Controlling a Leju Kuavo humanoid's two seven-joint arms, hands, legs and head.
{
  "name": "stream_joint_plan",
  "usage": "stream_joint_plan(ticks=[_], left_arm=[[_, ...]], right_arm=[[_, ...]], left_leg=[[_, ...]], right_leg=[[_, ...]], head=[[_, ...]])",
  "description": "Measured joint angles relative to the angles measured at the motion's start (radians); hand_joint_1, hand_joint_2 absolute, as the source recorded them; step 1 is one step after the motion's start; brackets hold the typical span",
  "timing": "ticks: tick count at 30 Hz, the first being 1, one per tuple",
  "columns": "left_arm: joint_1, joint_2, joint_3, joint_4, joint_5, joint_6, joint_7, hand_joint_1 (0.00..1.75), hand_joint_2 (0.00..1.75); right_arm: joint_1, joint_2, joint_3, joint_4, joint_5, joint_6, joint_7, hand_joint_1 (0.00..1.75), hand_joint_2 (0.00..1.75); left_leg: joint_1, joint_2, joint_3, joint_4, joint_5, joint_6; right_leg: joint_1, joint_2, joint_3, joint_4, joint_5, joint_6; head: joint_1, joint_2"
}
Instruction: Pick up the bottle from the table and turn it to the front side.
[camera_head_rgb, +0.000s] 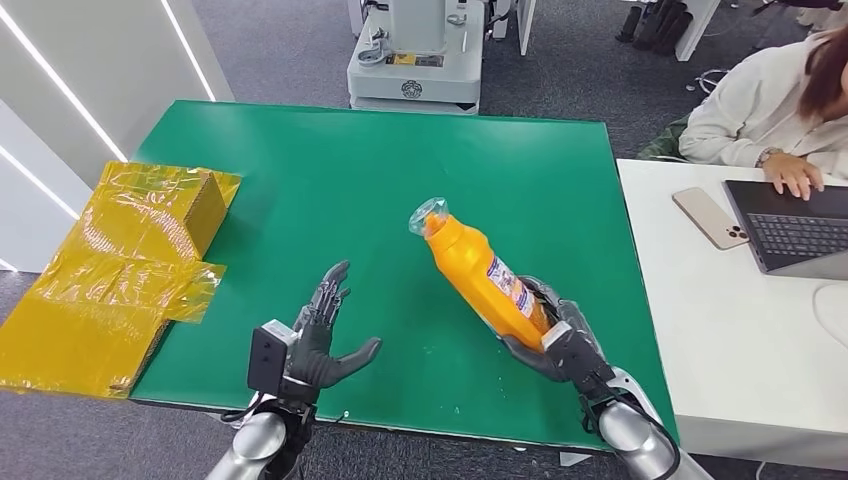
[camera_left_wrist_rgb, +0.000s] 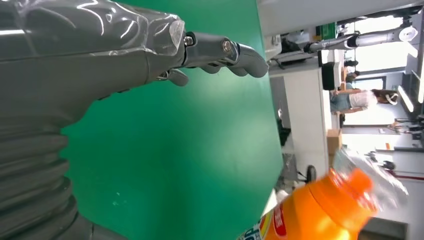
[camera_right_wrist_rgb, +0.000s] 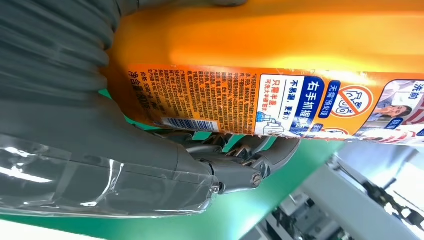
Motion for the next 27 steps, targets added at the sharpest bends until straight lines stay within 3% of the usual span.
stream_joint_plan(ticks=[5, 11, 17, 22, 27], left_arm=[[-0.064, 0.007, 0.028, 0.002, 0.116, -0.159, 0.062, 0.0, 1.75], [-0.218, 0.004, 0.035, 0.071, 0.201, -0.294, 0.122, 0.0, 1.75], [-0.31, -0.019, 0.034, 0.124, 0.246, -0.343, 0.156, 0.0, 1.75], [-0.336, -0.032, 0.032, 0.149, 0.275, -0.36, 0.17, 0.0, 1.75], [-0.373, -0.053, 0.026, 0.195, 0.301, -0.321, 0.175, 0.0, 1.75]], right_arm=[[0.009, 0.035, -0.017, -0.024, 0.005, -0.011, -0.022, 1.75, 1.75], [-0.012, 0.11, 0.007, -0.013, 0.094, -0.037, -0.027, 1.75, 1.75], [-0.038, 0.179, 0.049, 0.007, 0.149, -0.047, -0.012, 1.75, 1.75], [-0.056, 0.2, 0.062, 0.029, 0.157, -0.047, -0.011, 1.75, 1.75], [-0.104, 0.229, 0.093, 0.092, 0.18, -0.05, 0.006, 1.75, 1.75]], left_leg=[[0.0, 0.0, 0.0, 0.0, 0.001, 0.0], [0.0, 0.001, 0.0, 0.0, 0.002, 0.001], [0.0, 0.0, 0.0, 0.0, 0.003, 0.0], [0.0, 0.0, 0.0, 0.0, 0.003, 0.0], [0.0, 0.001, 0.0, 0.0, 0.003, 0.0]], right_leg=[[0.0, 0.0, 0.0, 0.0, 0.001, 0.0], [0.0, 0.001, 0.0, 0.001, 0.002, -0.001], [0.0, 0.0, 0.0, 0.001, 0.002, -0.001], [0.0, 0.0, -0.001, 0.001, 0.002, -0.001], [0.0, 0.001, -0.001, 0.001, 0.002, -0.001]], head=[[0.0, 0.0], [0.0, 0.0], [0.0, 0.0], [0.0, 0.0], [0.0, 0.0]])
